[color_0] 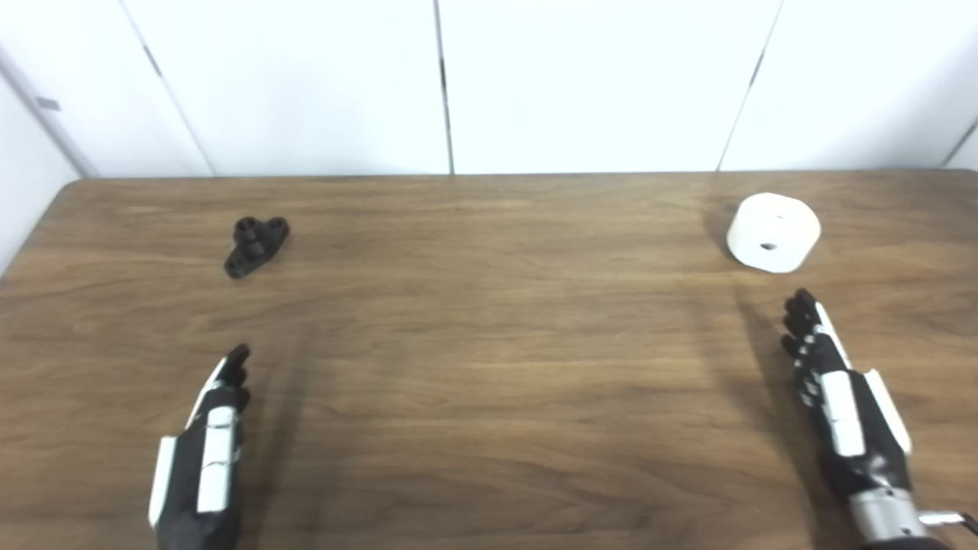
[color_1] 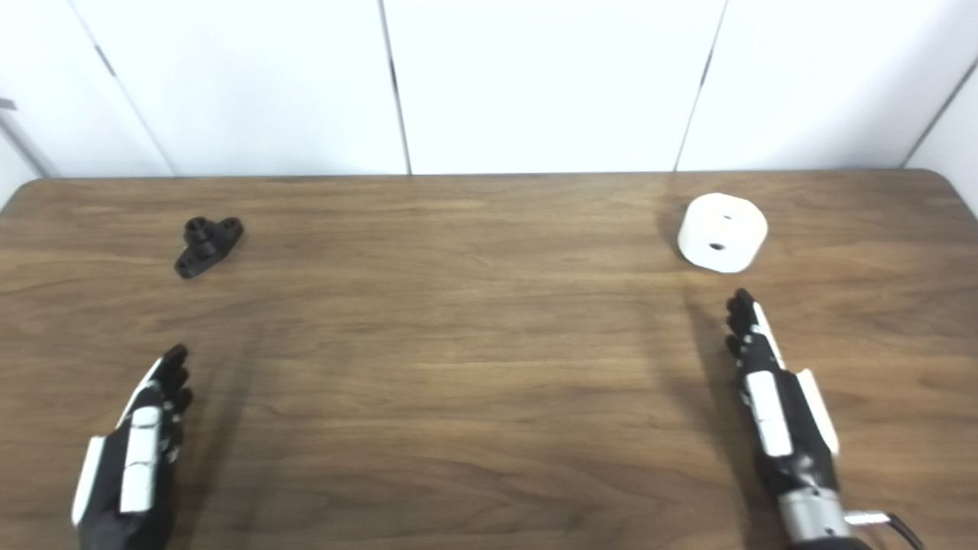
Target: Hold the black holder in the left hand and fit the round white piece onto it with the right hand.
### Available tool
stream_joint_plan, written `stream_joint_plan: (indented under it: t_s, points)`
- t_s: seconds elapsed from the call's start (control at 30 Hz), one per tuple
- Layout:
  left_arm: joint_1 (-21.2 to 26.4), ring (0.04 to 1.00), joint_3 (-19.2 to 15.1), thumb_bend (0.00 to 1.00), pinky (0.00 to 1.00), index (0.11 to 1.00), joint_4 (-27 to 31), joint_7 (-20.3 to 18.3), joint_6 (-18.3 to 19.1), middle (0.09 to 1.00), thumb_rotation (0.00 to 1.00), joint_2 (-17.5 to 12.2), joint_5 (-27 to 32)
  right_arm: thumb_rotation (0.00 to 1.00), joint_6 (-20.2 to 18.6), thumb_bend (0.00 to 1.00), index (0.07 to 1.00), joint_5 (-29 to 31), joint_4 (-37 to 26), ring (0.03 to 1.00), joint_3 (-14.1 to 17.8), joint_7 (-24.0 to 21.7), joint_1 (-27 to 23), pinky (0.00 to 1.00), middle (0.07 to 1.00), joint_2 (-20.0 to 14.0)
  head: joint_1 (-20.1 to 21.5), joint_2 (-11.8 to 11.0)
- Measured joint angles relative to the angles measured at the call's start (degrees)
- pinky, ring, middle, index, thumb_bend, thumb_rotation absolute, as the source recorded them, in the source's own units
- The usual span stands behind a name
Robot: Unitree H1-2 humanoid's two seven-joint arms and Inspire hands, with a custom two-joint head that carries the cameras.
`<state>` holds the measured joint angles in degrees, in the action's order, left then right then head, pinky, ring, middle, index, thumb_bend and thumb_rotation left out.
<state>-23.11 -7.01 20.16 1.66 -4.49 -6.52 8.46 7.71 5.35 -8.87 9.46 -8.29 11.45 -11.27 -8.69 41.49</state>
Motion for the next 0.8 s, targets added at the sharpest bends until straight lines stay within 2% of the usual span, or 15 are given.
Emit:
stream_joint_plan:
  t_s: [0.13,0.23,0.27,0.43,0.8]
  points:
    - [-0.1,0.992,1.0,0.39,1.0,0.901,-1.0,0.2,-1.4,0.967,0.88,0.1,-1.2,1.0,2.1,0.56,1.0,1.0,1.0,1.0,0.1,-0.6,-0.2,1.0,1.0,-1.0,-4.2,-3.2]
    - [-0.2,0.989,1.5,0.36,1.0,0.907,-2.1,0.4,-3.3,0.967,0.89,0.2,-1.7,1.0,3.9,0.56,1.0,1.8,2.0,1.0,0.4,-1.0,-0.5,1.0,1.0,-1.9,-4.9,-3.9]
    - [-0.2,0.986,1.7,0.36,1.0,0.907,-2.5,0.5,-4.1,0.965,0.88,0.2,-2.0,1.0,4.2,0.56,1.0,2.1,2.2,1.0,0.4,-1.1,-0.6,1.0,1.0,-2.1,-5.7,-4.8]
    - [-0.2,0.992,2.6,0.37,1.0,0.921,-3.9,0.7,-6.7,0.973,0.86,0.2,-3.1,1.0,4.4,0.58,1.0,2.4,2.7,1.0,0.4,-1.2,-0.7,1.0,1.0,-2.4,-7.7,-7.0]
    - [-0.2,0.985,3.6,0.43,1.0,0.919,-5.6,1.4,-10.1,0.967,0.86,0.3,-6.0,1.0,4.3,0.58,1.0,3.4,3.3,1.0,0.2,-2.0,-0.7,1.0,1.0,-3.2,-10.2,-9.9]
